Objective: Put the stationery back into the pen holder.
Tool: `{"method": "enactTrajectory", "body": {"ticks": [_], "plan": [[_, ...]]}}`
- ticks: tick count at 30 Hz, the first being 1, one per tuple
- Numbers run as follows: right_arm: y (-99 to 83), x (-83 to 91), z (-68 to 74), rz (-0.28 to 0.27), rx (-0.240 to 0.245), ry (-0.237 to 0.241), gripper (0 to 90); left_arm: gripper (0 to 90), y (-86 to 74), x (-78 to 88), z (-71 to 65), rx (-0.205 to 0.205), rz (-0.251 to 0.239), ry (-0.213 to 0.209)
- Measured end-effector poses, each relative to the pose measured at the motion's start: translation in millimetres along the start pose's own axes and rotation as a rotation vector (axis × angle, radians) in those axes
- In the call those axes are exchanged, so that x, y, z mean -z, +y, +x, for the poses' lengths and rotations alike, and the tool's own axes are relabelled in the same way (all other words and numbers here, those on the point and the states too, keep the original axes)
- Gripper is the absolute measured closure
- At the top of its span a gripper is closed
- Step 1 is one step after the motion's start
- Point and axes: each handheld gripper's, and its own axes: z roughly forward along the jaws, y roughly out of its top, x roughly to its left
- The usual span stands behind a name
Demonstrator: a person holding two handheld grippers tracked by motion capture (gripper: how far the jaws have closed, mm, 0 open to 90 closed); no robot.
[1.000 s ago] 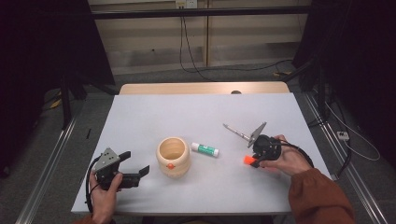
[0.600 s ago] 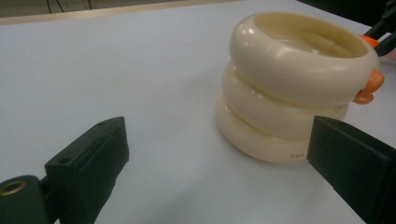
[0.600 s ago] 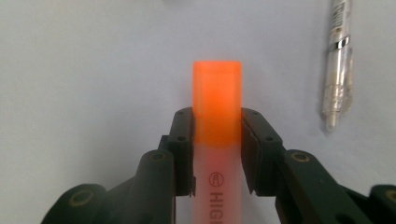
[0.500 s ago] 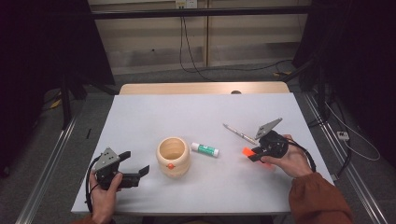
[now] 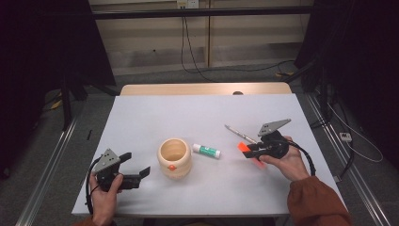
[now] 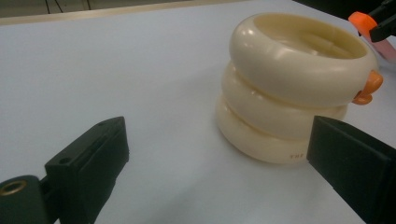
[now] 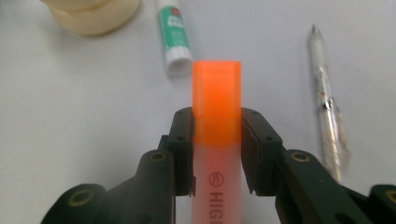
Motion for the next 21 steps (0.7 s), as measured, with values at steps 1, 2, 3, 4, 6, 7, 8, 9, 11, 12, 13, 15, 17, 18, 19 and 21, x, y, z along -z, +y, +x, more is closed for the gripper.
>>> {"method": "enactTrajectory", "body": {"ticks": [1,2,3,4,6,7,8,9,11,12,13,15,17,18,19,21], "plan": [[1.2,-0.6,2.2,-0.02,0.003,0.0,67.9,5.4,0.0,0.1,0.1,0.0,0.0,0.001],[2.7,-1.4,4.1,-0.035,0.005,0.001,67.9,5.4,0.0,0.1,0.2,0.0,0.0,0.001],[4.2,-1.9,6.2,-0.049,0.008,0.006,67.9,5.4,-0.1,0.0,0.2,0.001,0.0,0.001],[5.1,-2.2,7.4,-0.064,0.011,0.009,67.9,5.4,-0.1,0.0,0.3,0.001,0.0,0.001],[7.4,-3.5,10.0,-0.103,0.003,0.017,67.9,5.4,-0.1,-0.1,0.2,0.002,-0.001,0.001],[8.0,-4.0,11.2,-0.114,0.002,0.011,67.9,5.4,0.2,0.0,-0.1,0.004,-0.005,0.002],[8.9,-5.1,13.2,-0.137,0.003,0.005,67.9,5.4,0.4,0.1,-0.5,0.007,-0.007,0.001],[9.5,-5.9,14.2,-0.15,0.003,0.008,67.9,5.4,0.7,0.3,-0.8,0.002,-0.007,0.001],[11.6,-7.8,17.6,-0.179,-0.003,0.006,67.9,5.4,0.7,0.0,-0.7,0.0,-0.005,-0.001],[12.8,-8.8,19.1,-0.196,-0.002,0.011,67.8,5.4,0.5,-0.2,-0.7,0.003,-0.005,-0.001],[14.3,-10.1,21.0,-0.217,-0.002,0.015,67.8,5.4,0.4,-0.4,-0.7,0.004,-0.005,0.0],[16.9,-11.6,23.5,-0.242,0.001,0.018,67.9,5.4,0.4,-0.3,-0.5,0.005,-0.006,0.0],[20.4,-13.1,26.5,-0.268,-0.003,0.016,67.9,5.4,0.4,0.0,-0.6,0.005,-0.006,0.001],[21.8,-13.7,27.5,-0.283,-0.005,0.021,67.9,5.4,0.4,0.0,-0.5,0.004,-0.005,0.0],[22.9,-14.1,28.3,-0.291,-0.004,0.023,67.8,5.4,0.3,0.0,-0.4,0.005,-0.005,0.0],[26.3,-15.1,30.7,-0.316,-0.015,0.025,67.8,5.4,0.3,0.1,-0.5,0.004,-0.005,0.0]]}}
